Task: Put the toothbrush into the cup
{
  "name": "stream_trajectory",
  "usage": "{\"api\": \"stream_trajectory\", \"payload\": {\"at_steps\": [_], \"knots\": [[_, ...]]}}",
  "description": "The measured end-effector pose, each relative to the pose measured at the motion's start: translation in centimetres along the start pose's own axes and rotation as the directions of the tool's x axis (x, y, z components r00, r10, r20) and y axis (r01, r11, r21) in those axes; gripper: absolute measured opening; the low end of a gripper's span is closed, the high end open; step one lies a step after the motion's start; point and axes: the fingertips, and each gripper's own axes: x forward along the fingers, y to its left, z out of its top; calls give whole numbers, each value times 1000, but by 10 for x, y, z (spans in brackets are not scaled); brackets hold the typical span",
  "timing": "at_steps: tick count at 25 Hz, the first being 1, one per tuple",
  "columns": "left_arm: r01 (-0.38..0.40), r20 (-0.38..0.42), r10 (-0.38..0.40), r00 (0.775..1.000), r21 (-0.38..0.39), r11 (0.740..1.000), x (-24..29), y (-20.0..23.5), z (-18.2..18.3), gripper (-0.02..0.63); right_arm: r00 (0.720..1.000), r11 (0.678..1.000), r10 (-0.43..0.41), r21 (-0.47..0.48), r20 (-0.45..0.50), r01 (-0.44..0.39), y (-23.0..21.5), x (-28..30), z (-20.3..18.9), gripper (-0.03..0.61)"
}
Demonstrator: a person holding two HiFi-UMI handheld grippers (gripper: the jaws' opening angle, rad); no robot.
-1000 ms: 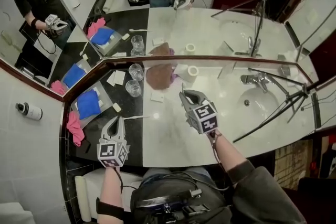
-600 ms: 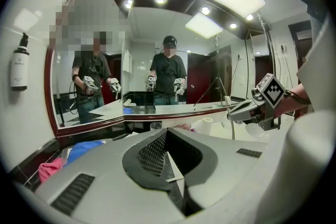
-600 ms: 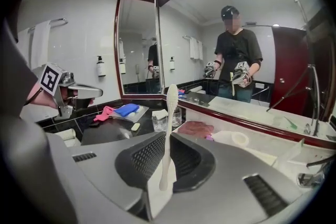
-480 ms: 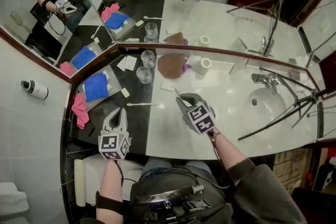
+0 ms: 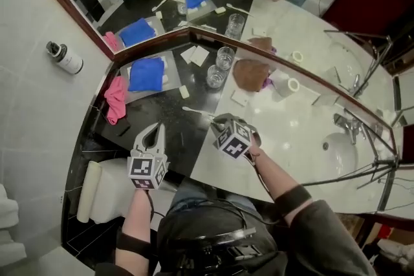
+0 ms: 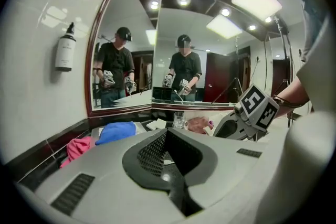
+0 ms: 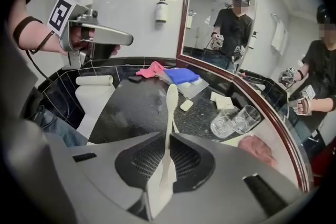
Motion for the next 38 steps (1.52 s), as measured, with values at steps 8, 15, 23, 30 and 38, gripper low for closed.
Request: {"api": "stream_trajectory", "payload": {"at_steps": [8,15,23,30,38], "knots": [[-68,-24,66,998,-86,994,-15,41,-33,0,980,987,126,-79,-156,-140,35,64,4,52],[-100,-52,94,994,-129,987,-22,67,-59,0,949,973,171,-107,-266,-205,54,104,-5,52],[-104,-65,95,993,-161,981,-21,78,-72,0,922,964,169,-136,-348,-228,65,133,-12,58],[-110,-69,99,993,-178,978,-23,88,-79,0,924,966,136,-161,-358,-204,64,146,-16,117],[-101,-72,88,993,-188,977,-23,88,-81,0,929,969,146,-139,-339,-203,65,143,-14,124]]}}
